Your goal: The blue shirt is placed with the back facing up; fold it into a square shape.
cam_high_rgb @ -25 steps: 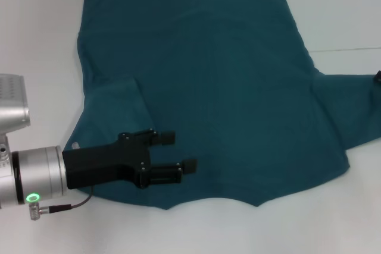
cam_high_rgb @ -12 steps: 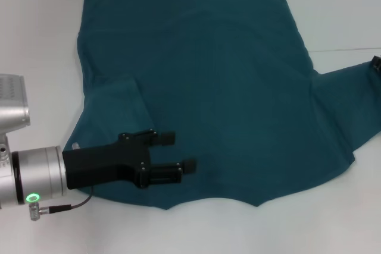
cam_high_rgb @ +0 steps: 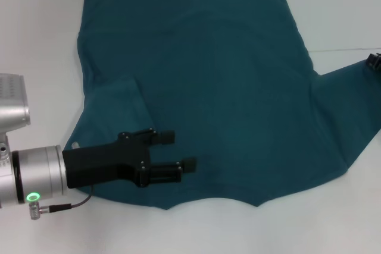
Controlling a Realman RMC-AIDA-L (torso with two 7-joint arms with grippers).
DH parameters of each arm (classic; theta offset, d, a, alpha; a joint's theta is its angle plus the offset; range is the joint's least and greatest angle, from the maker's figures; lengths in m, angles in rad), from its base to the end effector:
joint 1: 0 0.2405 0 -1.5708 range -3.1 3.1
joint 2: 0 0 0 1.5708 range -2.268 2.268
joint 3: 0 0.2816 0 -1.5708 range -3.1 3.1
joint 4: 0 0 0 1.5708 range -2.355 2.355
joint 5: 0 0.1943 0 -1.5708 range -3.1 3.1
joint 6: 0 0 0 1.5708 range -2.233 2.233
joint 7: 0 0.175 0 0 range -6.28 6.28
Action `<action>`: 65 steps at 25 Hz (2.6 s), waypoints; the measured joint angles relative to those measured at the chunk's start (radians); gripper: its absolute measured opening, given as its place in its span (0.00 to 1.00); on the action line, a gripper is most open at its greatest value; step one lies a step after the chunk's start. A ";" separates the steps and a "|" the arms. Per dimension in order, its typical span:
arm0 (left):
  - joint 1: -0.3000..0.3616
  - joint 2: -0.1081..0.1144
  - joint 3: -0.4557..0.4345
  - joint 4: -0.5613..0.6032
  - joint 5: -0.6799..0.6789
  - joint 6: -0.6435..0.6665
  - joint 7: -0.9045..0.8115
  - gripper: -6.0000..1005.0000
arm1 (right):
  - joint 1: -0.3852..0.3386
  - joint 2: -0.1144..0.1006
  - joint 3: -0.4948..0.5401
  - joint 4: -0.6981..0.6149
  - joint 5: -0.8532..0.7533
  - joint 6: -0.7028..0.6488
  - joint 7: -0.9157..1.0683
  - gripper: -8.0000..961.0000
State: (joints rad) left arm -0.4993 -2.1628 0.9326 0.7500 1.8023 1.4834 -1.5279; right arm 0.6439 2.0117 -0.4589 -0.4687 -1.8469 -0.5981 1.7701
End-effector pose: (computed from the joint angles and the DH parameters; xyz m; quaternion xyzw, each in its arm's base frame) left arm -0.2110 0.3342 -0.0744 -0.9251 -0.2349 -0.2856 0.0859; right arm 0.3710 0.4563 0.0528 -0.6279 0.5390 0.2548 0.5003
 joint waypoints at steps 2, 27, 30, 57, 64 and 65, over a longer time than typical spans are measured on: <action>0.000 0.000 -0.001 0.000 0.000 0.000 0.000 0.88 | -0.004 0.007 -0.003 0.002 0.000 -0.007 0.000 0.01; 0.000 -0.002 -0.014 -0.013 0.000 -0.014 0.000 0.88 | 0.034 0.031 -0.006 0.004 0.045 -0.197 0.012 0.01; -0.001 -0.002 -0.014 -0.014 0.000 -0.017 0.000 0.88 | 0.045 0.040 -0.006 0.005 0.045 -0.188 0.012 0.01; -0.003 0.000 -0.015 -0.015 0.002 -0.028 -0.007 0.88 | 0.069 0.060 -0.126 0.046 0.054 -0.241 0.003 0.39; -0.003 0.000 -0.017 -0.015 0.002 -0.027 -0.010 0.88 | 0.022 0.030 -0.110 0.031 0.077 -0.347 0.007 0.66; -0.003 0.000 -0.020 -0.015 0.002 -0.026 -0.011 0.88 | 0.015 0.025 -0.110 0.031 0.084 -0.364 0.008 0.70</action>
State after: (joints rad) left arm -0.5026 -2.1629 0.9131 0.7348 1.8043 1.4570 -1.5392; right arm 0.6590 2.0363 -0.5692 -0.4380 -1.7633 -0.9624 1.7780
